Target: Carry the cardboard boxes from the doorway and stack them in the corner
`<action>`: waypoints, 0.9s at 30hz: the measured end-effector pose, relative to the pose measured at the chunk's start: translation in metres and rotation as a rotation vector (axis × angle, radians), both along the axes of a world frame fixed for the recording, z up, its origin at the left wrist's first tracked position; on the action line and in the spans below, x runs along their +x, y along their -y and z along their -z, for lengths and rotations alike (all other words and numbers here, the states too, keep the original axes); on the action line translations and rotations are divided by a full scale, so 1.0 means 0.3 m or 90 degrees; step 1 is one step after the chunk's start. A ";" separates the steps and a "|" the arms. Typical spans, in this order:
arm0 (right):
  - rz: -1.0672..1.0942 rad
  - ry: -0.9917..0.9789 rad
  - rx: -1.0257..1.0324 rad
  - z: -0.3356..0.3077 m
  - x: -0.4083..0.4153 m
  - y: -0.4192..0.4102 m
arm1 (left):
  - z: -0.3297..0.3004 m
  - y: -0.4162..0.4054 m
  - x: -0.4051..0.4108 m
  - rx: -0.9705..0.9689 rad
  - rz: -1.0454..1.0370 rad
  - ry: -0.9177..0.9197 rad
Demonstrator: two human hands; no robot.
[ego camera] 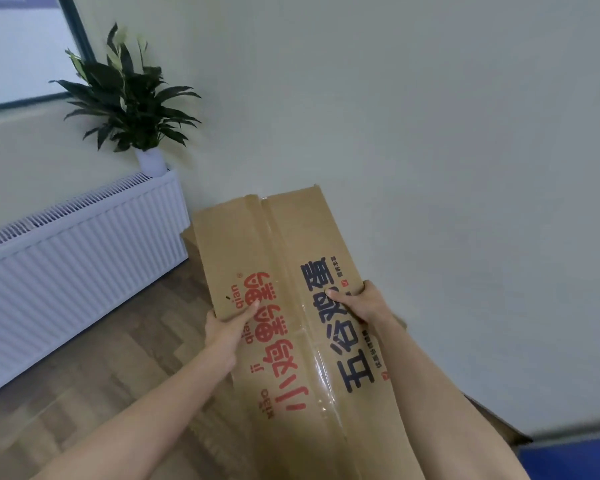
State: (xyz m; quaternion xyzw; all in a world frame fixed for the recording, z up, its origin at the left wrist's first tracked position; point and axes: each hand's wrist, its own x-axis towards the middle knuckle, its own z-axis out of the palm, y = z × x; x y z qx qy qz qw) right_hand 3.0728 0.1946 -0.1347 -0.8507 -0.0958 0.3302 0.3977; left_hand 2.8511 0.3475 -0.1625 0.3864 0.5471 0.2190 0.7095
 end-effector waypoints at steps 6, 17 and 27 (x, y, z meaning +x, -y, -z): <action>-0.100 -0.016 -0.005 -0.012 0.390 -0.437 | -0.014 -0.305 0.331 -0.024 -0.117 0.014; -0.238 -0.031 -0.109 0.167 0.866 -1.263 | 0.176 -0.968 0.736 -0.057 -0.213 -0.005; -0.301 -0.025 -0.218 0.534 1.127 -2.090 | 0.610 -1.672 0.983 -0.214 -0.280 -0.062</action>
